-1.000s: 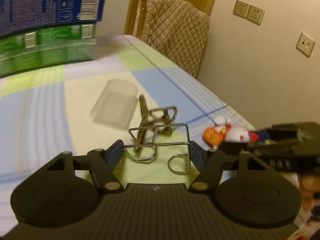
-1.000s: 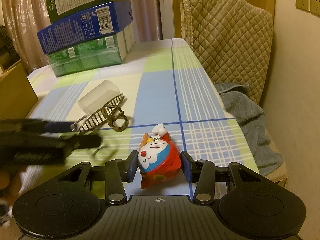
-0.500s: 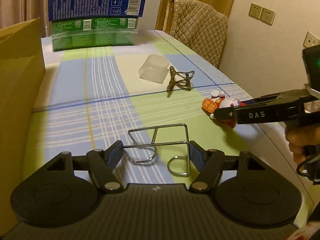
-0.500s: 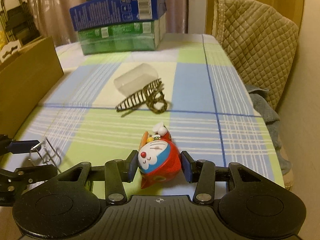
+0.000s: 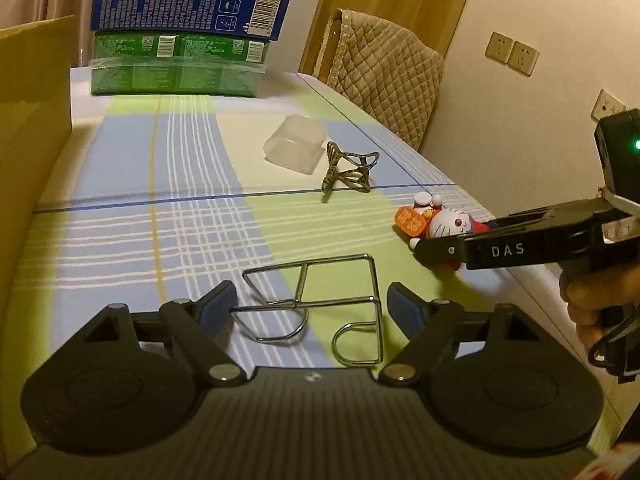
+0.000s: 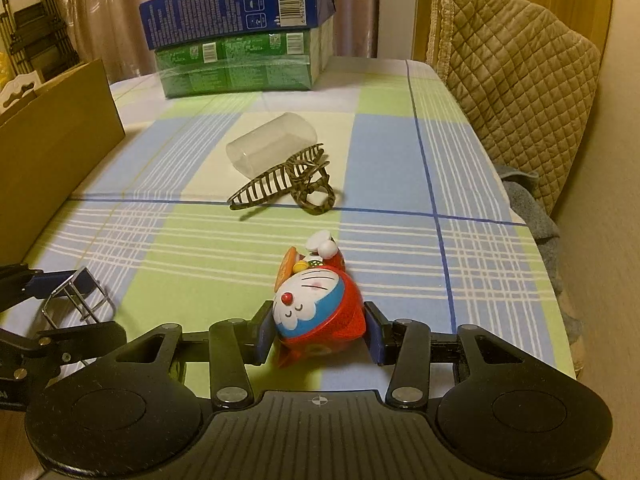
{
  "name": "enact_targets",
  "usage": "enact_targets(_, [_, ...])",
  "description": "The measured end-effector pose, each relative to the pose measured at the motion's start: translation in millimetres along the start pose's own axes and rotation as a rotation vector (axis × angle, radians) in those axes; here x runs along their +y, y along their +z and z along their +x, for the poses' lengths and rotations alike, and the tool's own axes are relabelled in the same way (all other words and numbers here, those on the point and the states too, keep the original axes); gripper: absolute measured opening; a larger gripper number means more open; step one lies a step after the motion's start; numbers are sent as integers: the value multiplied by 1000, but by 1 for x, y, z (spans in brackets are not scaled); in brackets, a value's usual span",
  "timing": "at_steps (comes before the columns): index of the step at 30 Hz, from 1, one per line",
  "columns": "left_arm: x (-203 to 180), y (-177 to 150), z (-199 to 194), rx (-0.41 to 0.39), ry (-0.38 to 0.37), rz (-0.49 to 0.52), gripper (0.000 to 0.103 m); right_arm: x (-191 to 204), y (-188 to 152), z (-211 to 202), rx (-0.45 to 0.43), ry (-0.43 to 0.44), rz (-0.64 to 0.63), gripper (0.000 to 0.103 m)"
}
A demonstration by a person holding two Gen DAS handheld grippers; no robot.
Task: Organize rigid objects
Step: 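Lift and carry the rack and figure with both tools over the cardboard box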
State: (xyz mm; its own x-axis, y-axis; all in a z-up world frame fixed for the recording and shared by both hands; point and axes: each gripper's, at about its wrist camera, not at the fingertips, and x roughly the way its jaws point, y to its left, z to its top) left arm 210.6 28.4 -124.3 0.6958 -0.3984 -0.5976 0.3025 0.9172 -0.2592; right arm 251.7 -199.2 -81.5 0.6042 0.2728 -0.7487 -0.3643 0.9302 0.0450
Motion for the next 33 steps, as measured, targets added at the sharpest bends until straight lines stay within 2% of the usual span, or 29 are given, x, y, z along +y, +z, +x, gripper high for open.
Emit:
enact_targets(1, [0, 0, 0, -3, 2, -2, 72, 0, 0, 0, -1, 0, 0, 42])
enact_targets(8, [2, 1, -2, -6, -15, -18, 70, 0, 0, 0, -1, 2, 3, 42])
enact_targets(13, [-3, 0, -7, -2, 33, 0, 69, 0, 0, 0, -3, 2, 2, 42])
enact_targets(18, [-3, 2, -14, -16, 50, -15, 66, 0, 0, -1, -8, 6, -4, 43])
enact_targets(21, [-6, 4, -17, -22, 64, 2, 65, 1, 0, 0, -9, 12, -16, 49])
enact_targets(24, [-7, 5, -21, -37, 78, -5, 65, 4, -1, 2, -4, 5, -37, 59])
enact_targets(33, [-13, 4, -27, -64, 137, 40, 65, -1, -1, 2, -7, 1, -22, 61])
